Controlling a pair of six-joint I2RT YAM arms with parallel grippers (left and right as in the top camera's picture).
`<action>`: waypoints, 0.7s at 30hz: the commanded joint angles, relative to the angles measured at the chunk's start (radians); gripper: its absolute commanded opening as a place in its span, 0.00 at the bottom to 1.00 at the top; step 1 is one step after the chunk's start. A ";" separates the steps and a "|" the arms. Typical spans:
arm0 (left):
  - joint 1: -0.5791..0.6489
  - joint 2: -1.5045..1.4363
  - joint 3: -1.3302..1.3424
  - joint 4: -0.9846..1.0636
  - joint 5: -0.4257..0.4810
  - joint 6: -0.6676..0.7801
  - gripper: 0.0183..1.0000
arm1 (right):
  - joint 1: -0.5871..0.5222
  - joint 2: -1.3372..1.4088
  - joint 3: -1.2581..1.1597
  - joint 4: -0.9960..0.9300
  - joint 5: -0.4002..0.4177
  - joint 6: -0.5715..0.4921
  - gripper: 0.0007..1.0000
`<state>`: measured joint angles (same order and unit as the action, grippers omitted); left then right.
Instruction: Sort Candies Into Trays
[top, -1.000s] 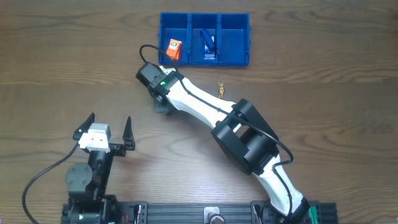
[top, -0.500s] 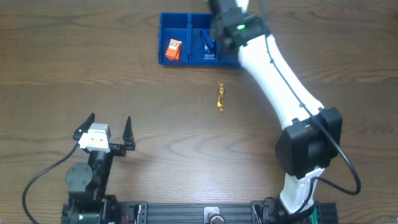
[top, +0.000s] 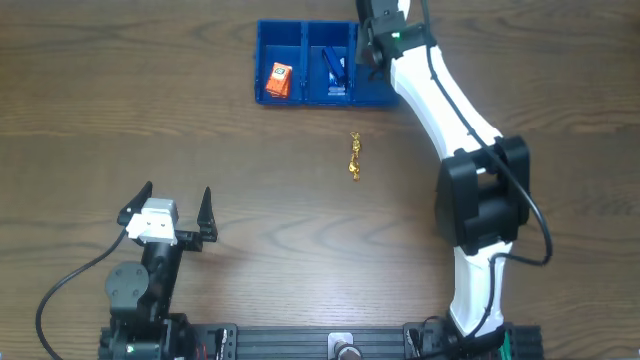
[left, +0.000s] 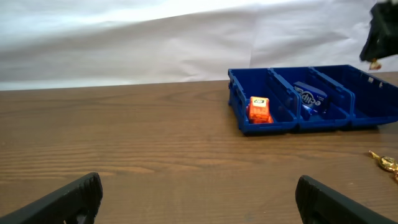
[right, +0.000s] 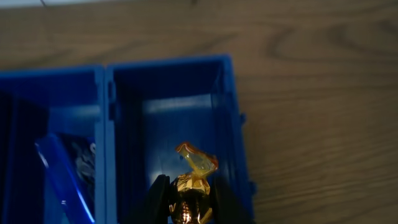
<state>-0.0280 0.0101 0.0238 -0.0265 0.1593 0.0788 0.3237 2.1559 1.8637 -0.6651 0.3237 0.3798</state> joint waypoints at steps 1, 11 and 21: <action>0.004 -0.006 -0.019 -0.033 0.025 0.004 1.00 | -0.005 0.024 -0.005 0.006 -0.011 -0.014 0.04; 0.004 -0.006 -0.019 -0.033 0.025 0.004 1.00 | -0.005 0.027 -0.005 0.050 -0.011 -0.015 1.00; 0.004 -0.006 -0.019 -0.033 0.025 0.004 1.00 | 0.003 0.012 -0.004 -0.022 -0.010 -0.015 1.00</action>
<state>-0.0280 0.0101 0.0238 -0.0269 0.1593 0.0788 0.3237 2.1689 1.8626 -0.6552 0.3061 0.3664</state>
